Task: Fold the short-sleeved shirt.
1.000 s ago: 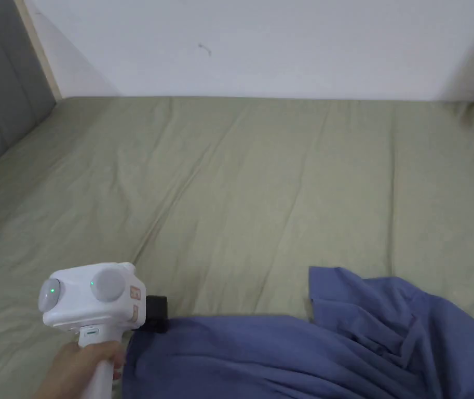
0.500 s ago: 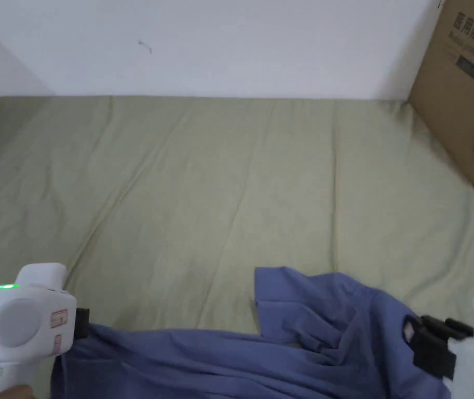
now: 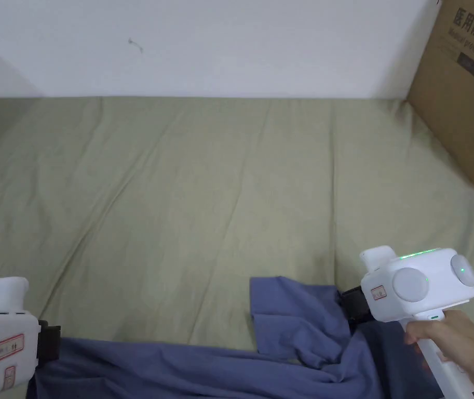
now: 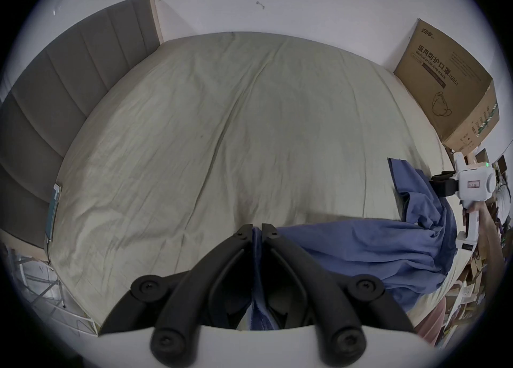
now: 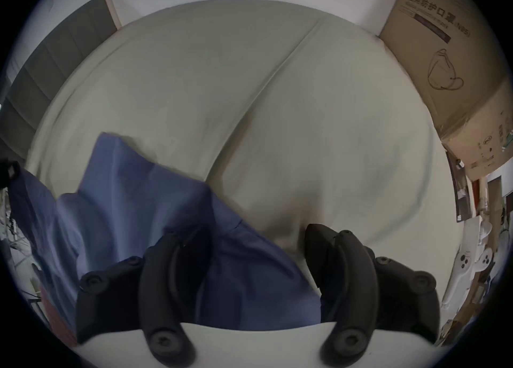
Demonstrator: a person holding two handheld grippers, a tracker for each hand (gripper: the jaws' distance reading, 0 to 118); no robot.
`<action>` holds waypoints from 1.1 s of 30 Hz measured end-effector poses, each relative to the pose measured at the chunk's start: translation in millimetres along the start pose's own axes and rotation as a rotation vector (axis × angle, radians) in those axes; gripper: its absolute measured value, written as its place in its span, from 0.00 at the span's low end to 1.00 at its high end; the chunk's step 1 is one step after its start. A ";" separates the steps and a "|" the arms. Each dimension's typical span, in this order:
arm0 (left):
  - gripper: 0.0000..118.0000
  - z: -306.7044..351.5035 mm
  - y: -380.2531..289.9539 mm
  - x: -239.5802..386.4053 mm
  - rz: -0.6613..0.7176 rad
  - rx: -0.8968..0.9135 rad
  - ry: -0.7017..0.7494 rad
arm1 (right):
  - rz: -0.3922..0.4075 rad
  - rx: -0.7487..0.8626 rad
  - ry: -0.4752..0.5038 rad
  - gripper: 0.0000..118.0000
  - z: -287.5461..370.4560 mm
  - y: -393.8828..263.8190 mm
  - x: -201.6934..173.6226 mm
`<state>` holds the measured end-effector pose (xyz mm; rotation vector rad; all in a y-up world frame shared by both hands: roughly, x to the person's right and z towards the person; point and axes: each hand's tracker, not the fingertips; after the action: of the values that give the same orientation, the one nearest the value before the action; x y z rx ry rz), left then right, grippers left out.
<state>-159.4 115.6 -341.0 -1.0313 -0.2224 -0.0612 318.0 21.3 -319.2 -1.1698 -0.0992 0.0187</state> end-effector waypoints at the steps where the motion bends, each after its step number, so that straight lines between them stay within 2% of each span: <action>1: 0.04 -0.7 -0.5 -0.4 0.001 -0.006 0.004 | -0.001 0.003 -0.004 0.58 2.2 3.9 -0.3; 3: 0.04 -2.1 0.1 -3.1 0.002 -0.012 0.006 | 0.002 -0.022 0.026 0.56 6.8 12.1 4.5; 4: 0.04 -0.5 0.1 -3.9 0.007 -0.011 0.006 | 0.009 -0.020 0.031 0.45 11.5 14.7 8.5; 6: 0.04 3.1 0.9 -5.3 0.014 -0.004 0.002 | -0.023 -0.009 0.010 0.00 19.2 20.7 12.8; 7: 0.04 8.8 1.7 -5.6 0.021 0.000 0.002 | -0.086 -0.024 0.060 0.00 21.5 23.1 16.6; 10: 0.04 24.4 5.4 -7.4 0.018 0.020 0.010 | -0.102 0.006 0.044 0.00 45.1 21.8 20.9; 12: 0.04 38.3 10.0 -9.6 0.015 0.039 0.015 | -0.138 0.078 0.034 0.00 73.0 24.2 27.2; 14: 0.04 58.6 15.2 -11.6 0.011 0.077 0.039 | -0.210 0.159 0.066 0.00 109.8 27.7 39.2; 17: 0.04 95.1 25.6 -12.8 0.027 0.145 0.050 | -0.275 0.259 0.097 0.00 168.0 33.2 59.0; 21: 0.04 150.3 40.5 -5.8 0.030 0.275 0.079 | -0.294 0.389 0.067 0.00 247.4 34.4 79.4; 25: 0.04 193.0 64.6 4.8 -0.001 0.380 0.106 | -0.345 0.512 0.106 0.00 313.5 39.0 100.2; 27: 0.04 208.9 82.0 6.5 0.000 0.427 0.093 | -0.362 0.560 0.097 0.00 341.1 48.7 105.3; 29: 0.04 222.1 104.3 8.1 0.007 0.442 0.101 | -0.379 0.600 0.033 0.00 369.5 61.6 101.6; 31: 0.04 234.0 128.3 9.0 0.002 0.480 0.116 | -0.379 0.638 0.026 0.00 392.8 77.6 103.2; 33: 0.04 244.7 153.5 9.4 0.000 0.512 0.140 | -0.416 0.683 0.058 0.00 411.6 94.8 109.1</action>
<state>-164.3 404.5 -347.8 -0.5148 -0.1016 -0.0715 394.0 443.6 -239.9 -0.4510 -0.2608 -0.3258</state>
